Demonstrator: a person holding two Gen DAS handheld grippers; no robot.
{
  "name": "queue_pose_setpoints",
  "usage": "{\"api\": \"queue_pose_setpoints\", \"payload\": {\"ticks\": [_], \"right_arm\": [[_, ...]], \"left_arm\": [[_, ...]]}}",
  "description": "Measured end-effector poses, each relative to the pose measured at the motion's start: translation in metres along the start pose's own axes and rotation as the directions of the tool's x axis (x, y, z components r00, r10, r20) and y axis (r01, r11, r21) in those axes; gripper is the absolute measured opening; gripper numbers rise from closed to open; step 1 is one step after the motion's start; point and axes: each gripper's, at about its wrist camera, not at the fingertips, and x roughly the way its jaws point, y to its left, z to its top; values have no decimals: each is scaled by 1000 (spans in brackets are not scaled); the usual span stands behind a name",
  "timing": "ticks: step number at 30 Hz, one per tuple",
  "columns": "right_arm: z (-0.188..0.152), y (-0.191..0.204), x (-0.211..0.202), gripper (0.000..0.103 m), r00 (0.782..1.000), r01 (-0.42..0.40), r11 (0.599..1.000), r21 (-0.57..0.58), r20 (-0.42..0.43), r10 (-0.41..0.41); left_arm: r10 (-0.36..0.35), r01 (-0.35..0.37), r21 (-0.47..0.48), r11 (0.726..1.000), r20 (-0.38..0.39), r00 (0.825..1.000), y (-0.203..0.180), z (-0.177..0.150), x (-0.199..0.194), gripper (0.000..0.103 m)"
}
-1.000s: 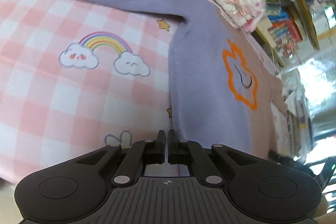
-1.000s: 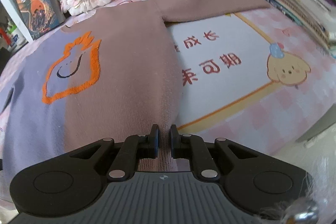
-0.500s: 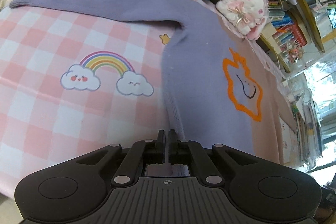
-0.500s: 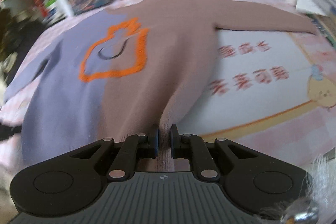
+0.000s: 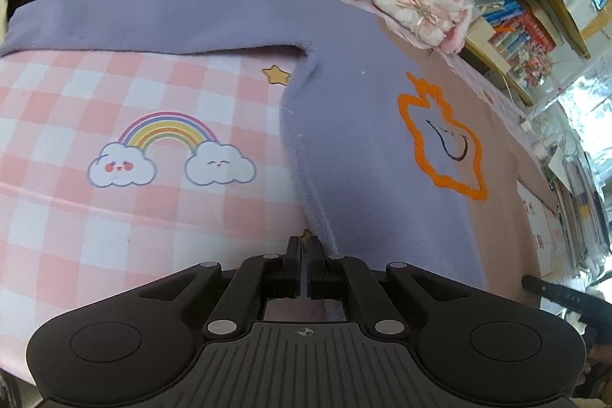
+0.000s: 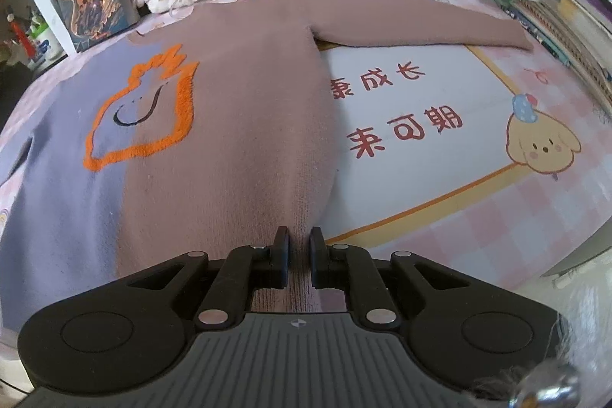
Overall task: Fold clothes
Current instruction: 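Pull the lavender sleeve outward with the left gripper to spread it flat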
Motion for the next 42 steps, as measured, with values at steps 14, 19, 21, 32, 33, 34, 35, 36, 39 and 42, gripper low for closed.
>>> {"api": "queue_pose_setpoints", "payload": {"ticks": [14,19,21,32,33,34,35,36,39,42], "right_arm": [[-4,11,-2,10,1000,-8,1000,-12,1,8],[-7,16,-2,10,999,-52,998,-22,-15,52],[-9,18,-2,10,997,-74,997,-28,-20,73],[-9,16,-4,10,998,-61,998,-9,-11,61],[-10,13,-5,10,999,-48,999,0,-5,48],[-10,11,-7,10,999,-34,999,10,3,34],[-10,8,-10,10,1000,-19,1000,19,11,19],[-10,6,-12,11,1000,-7,1000,27,21,6],[-10,-2,-21,17,998,24,999,49,57,-26],[-10,-5,-22,18,996,56,998,34,61,-58]], "left_arm": [[54,-59,109,992,53,997,-12,8,7,0],[70,-77,95,992,72,995,-6,17,10,0],[71,-78,94,993,73,995,-6,18,11,0],[26,-30,33,999,117,993,-4,14,-5,4],[14,-17,28,999,125,992,-4,14,-8,4],[2,-5,23,1000,132,991,-4,13,-10,8],[-8,5,24,1000,132,991,-5,12,-11,14],[-13,9,29,1000,130,991,-7,10,-10,16],[-10,4,49,999,120,993,-15,3,-8,18],[0,-5,40,999,123,992,-20,-3,-8,18]]}}
